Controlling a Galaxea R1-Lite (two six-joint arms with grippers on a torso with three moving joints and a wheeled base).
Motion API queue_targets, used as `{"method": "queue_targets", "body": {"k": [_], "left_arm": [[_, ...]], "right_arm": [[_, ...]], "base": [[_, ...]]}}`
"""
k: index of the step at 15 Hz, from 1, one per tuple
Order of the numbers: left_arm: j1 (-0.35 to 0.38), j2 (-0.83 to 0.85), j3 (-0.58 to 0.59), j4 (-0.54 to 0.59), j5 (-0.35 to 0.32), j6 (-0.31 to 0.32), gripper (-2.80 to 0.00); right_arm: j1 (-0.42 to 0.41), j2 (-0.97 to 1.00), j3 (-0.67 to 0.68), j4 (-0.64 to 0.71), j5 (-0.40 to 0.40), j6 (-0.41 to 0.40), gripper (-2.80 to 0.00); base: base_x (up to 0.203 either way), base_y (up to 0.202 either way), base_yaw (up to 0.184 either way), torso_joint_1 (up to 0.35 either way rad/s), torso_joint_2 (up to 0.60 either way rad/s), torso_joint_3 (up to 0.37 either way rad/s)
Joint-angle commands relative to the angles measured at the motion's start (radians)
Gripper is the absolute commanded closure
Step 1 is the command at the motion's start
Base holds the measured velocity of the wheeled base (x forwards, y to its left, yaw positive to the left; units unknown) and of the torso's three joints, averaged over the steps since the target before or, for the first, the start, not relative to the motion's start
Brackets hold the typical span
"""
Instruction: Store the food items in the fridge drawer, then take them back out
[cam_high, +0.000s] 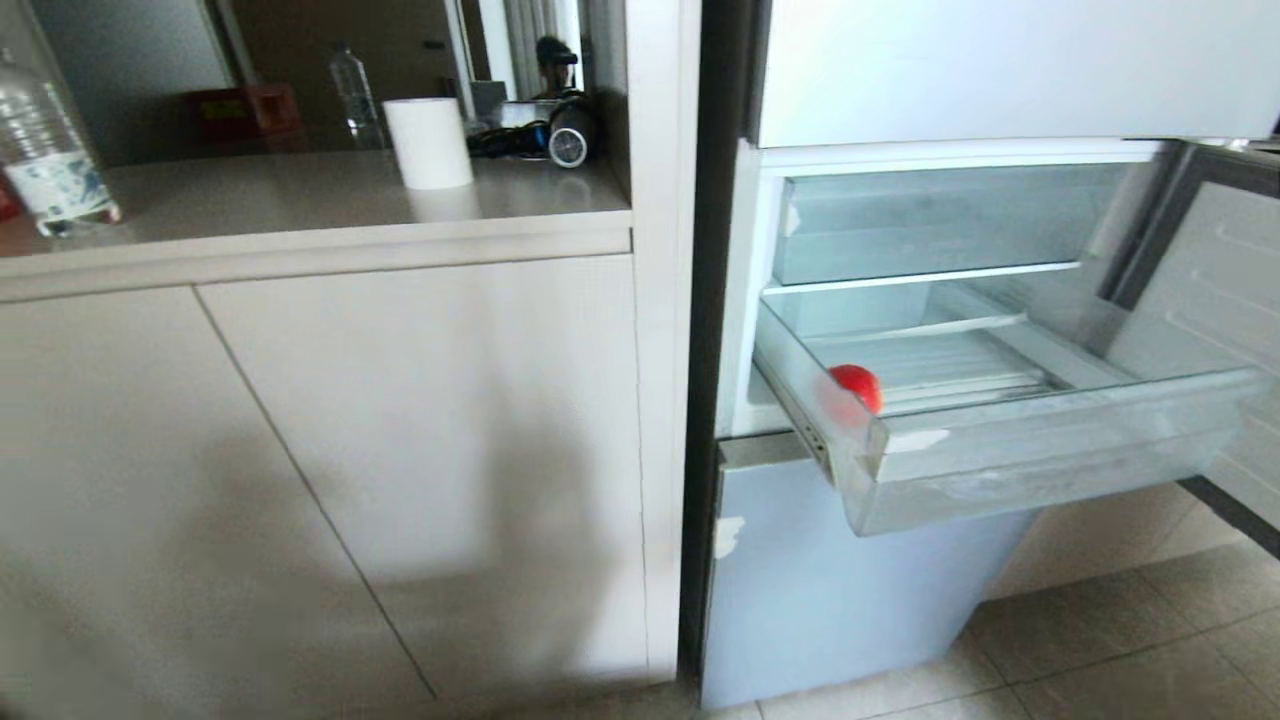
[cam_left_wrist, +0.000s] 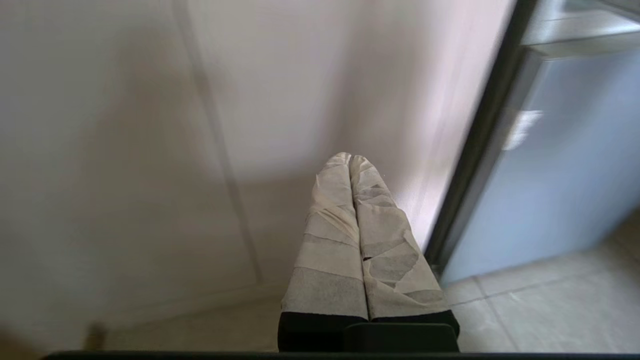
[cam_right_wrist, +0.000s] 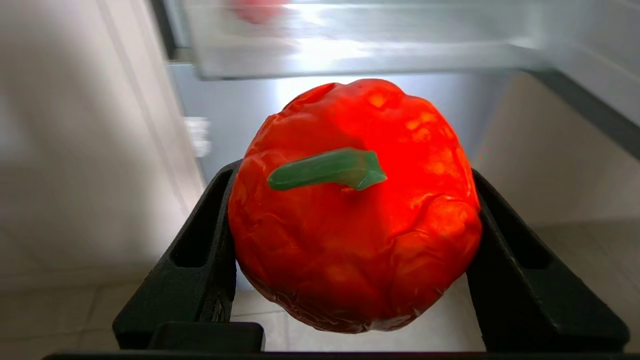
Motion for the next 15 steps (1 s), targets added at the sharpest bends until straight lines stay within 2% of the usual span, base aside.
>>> {"method": "queue_targets", "body": {"k": [1,6,13,15], "left_arm": [[0.0,0.002,0.0,0.0,0.0,-0.001,0.0],[0.001,0.002,0.0,0.0,0.0,0.0,0.0],[0.002,0.002,0.0,0.0,0.0,-0.001,0.0],[0.0,0.002,0.0,0.0,0.0,-0.001,0.0]], "right_arm": [[0.0,0.0,0.0,-0.002,0.0,0.0,0.0],[0.0,0.0,0.0,-0.002,0.002,0.0,0.0],[0.0,0.0,0.0,-0.002,0.01,-0.031,0.0],[0.0,0.0,-0.002,-0.002,0.003,-0.015,0.0]], "base": [[-0.001,-0.009,0.174,0.002,0.0,0.002],[0.002,-0.009,0.149,0.002,0.0,0.004],[0.0,0.0,0.0,0.0,0.0,0.0],[0.0,0.0,0.0,0.0,0.0,0.0]]}}
